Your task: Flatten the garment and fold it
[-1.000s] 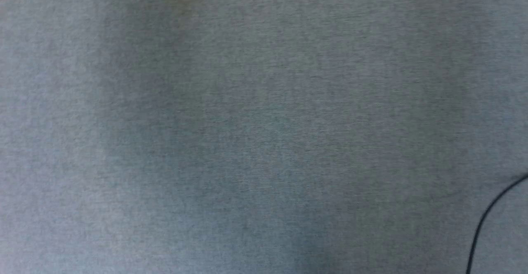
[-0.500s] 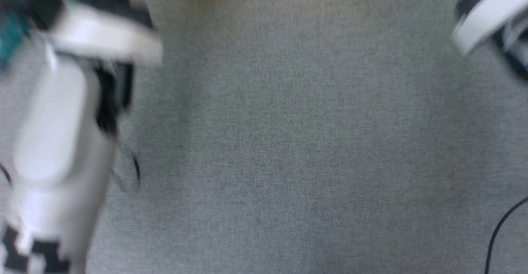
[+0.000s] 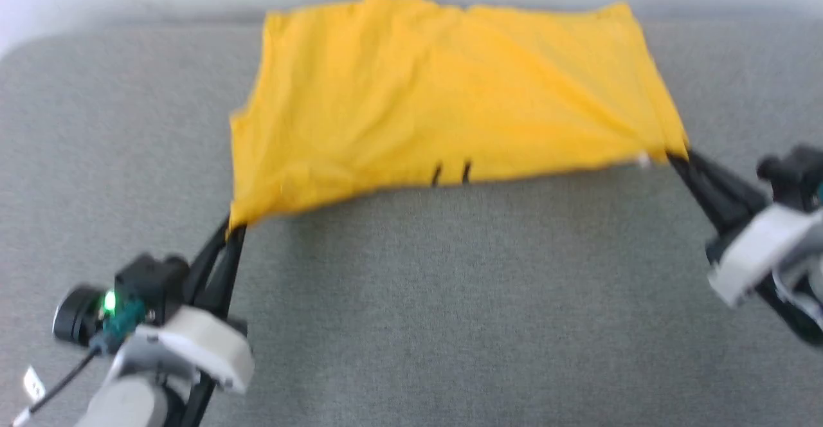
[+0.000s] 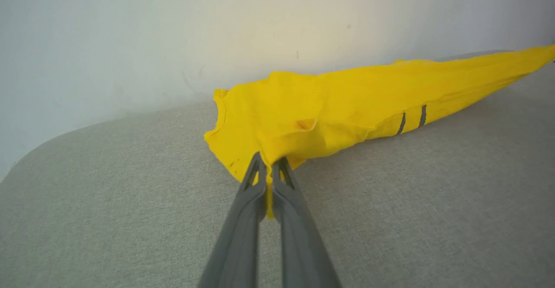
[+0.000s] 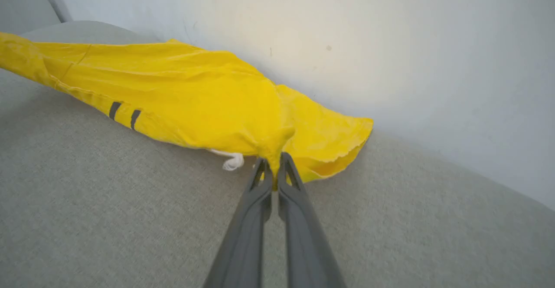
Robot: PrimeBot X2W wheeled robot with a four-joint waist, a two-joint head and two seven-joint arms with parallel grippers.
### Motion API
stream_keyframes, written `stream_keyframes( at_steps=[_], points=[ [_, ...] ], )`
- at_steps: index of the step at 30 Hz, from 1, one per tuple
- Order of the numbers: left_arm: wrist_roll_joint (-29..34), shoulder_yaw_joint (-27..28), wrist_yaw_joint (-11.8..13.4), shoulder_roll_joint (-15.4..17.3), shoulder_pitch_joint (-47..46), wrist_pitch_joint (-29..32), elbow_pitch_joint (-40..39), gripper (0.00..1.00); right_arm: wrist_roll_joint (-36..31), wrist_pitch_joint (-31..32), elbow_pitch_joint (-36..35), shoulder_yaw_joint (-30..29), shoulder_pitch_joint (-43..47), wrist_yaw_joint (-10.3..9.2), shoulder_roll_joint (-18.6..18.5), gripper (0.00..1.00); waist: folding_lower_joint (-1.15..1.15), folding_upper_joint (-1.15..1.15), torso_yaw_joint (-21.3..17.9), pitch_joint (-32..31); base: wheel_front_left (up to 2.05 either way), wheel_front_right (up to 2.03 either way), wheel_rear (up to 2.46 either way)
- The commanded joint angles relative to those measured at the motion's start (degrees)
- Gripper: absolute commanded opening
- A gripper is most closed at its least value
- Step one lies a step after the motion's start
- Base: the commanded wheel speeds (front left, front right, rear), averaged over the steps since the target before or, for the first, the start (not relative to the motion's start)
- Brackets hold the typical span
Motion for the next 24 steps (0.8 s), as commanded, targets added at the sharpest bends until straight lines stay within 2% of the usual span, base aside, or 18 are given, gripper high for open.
stream_keyframes(
  at_steps=[1, 8, 16, 21, 24],
  points=[
    [-0.2, 0.0, 0.7, 0.9, 2.0, 1.0, -1.4, 0.0, 1.1, 1.2, -0.9, -0.7, 2.3, -0.11, -0.6, 0.0, 0.03, 0.0, 0.7, -7.0, 0.0, 0.0, 0.0],
    [-2.5, -0.8, 2.3, 5.7, 13.6, 7.4, -9.6, 0.0, 7.8, 13.0, -9.2, -4.9, 14.7, -0.11, -5.7, 0.0, 0.03, 0.0, 0.0, -11.3, 0.0, 0.0, 0.0],
    [-9.3, -3.2, 1.0, 9.4, 23.7, 15.6, -15.7, 0.0, 16.3, 28.8, -15.9, -12.7, 28.8, -0.11, -12.0, 0.0, 0.03, 0.0, -0.1, -13.5, 0.0, 0.0, 0.0],
    [-14.9, -4.3, -0.1, 12.0, 28.4, 21.6, -17.2, 0.0, 18.2, 38.1, -16.6, -18.9, 36.2, -0.11, -12.6, 0.0, 0.03, 0.0, -0.1, -14.3, 0.0, 0.0, 0.0],
    [-18.1, -4.9, -0.2, 13.9, 30.6, 26.2, -18.0, 0.0, 18.3, 42.8, -17.7, -22.9, 39.8, -0.11, -11.4, 0.0, 0.03, 0.0, 0.0, -14.4, 0.0, 0.0, 0.0]
  ],
)
